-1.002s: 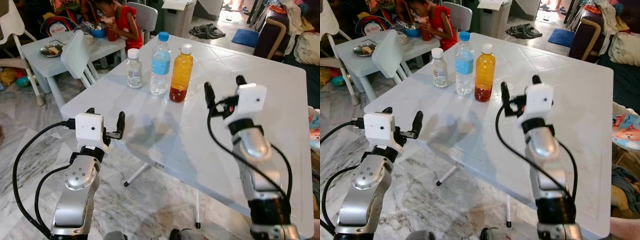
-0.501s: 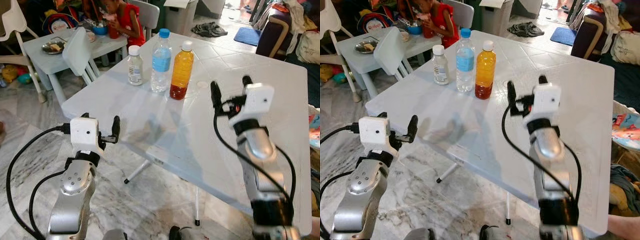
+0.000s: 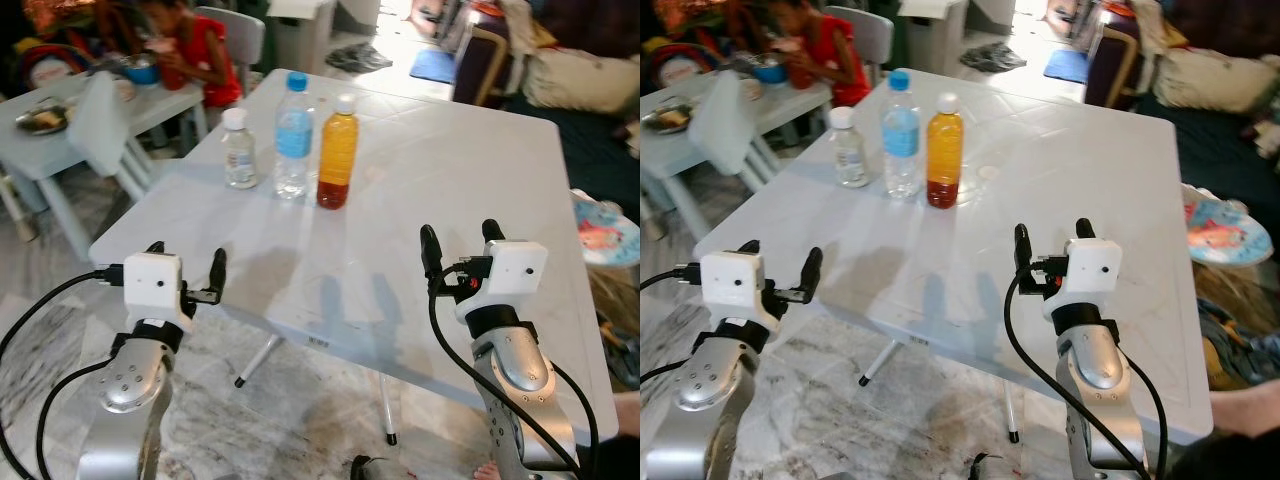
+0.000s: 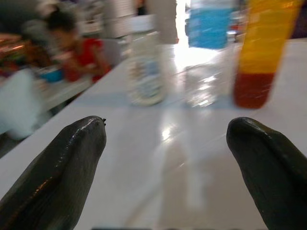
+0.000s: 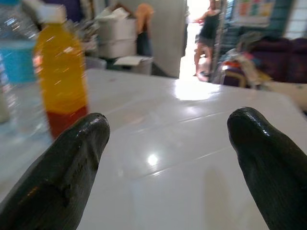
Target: Restocking fridge
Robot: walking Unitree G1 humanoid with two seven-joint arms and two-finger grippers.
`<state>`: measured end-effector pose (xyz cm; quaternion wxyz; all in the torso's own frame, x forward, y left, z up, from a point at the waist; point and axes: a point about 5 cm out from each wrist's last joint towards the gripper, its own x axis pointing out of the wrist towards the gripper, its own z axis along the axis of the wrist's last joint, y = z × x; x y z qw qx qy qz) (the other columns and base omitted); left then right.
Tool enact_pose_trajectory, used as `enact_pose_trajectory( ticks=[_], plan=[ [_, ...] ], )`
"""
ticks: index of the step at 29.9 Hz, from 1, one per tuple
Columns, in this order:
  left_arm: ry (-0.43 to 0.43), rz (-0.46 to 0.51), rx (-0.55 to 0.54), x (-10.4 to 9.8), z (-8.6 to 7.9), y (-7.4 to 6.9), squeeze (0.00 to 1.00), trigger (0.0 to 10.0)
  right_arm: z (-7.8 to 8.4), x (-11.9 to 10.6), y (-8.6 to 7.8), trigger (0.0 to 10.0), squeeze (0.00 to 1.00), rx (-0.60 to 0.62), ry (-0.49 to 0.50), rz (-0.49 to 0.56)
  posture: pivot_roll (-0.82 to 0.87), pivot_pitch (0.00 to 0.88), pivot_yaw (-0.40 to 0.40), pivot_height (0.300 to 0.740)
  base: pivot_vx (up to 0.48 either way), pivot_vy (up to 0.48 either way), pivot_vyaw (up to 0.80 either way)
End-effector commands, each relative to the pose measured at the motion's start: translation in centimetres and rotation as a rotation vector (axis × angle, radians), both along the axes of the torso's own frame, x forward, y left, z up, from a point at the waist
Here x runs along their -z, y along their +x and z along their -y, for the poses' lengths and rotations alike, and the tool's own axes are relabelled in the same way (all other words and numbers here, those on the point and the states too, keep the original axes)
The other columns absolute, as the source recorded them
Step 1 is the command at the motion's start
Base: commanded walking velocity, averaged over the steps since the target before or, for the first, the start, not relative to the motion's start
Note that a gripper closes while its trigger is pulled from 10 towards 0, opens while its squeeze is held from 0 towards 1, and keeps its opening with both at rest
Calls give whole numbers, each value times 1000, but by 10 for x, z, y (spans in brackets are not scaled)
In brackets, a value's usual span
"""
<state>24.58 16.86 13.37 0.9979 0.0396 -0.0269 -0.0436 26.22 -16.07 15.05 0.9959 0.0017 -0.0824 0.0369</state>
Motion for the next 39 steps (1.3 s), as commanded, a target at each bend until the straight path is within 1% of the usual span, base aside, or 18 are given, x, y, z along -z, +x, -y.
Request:
enact_pose_trajectory(
  ticks=[1,10,13,15,20,37,39],
  plan=[
    [-10,26,24,-6,5,5,0,10000,2,-7,0,10000,0,9,-6,19,43,57,-15,740,416,0,-800],
    [-11,31,27,-7,6,6,0,10000,0,-9,2,10000,0,3,-3,22,46,72,-17,740,425,0,-788],
    [-17,35,19,-8,5,6,0,10000,-2,-8,2,10000,0,-5,-3,23,49,71,-17,740,391,180,0],
    [-26,41,23,-9,5,6,0,10000,-3,-7,2,10000,0,-7,-4,20,48,71,-18,740,0,0,0],
    [-14,36,18,-7,3,4,0,10000,-5,-5,1,10000,0,-14,-11,12,48,70,-18,740,0,0,0],
    [-13,33,11,-6,1,5,0,10000,-6,-3,3,10000,0,-17,-19,14,48,66,-15,740,0,0,0],
    [-11,32,11,-6,1,5,0,10000,-6,-3,3,10000,0,-16,-20,15,48,66,-15,740,0,277,0]
  ],
)
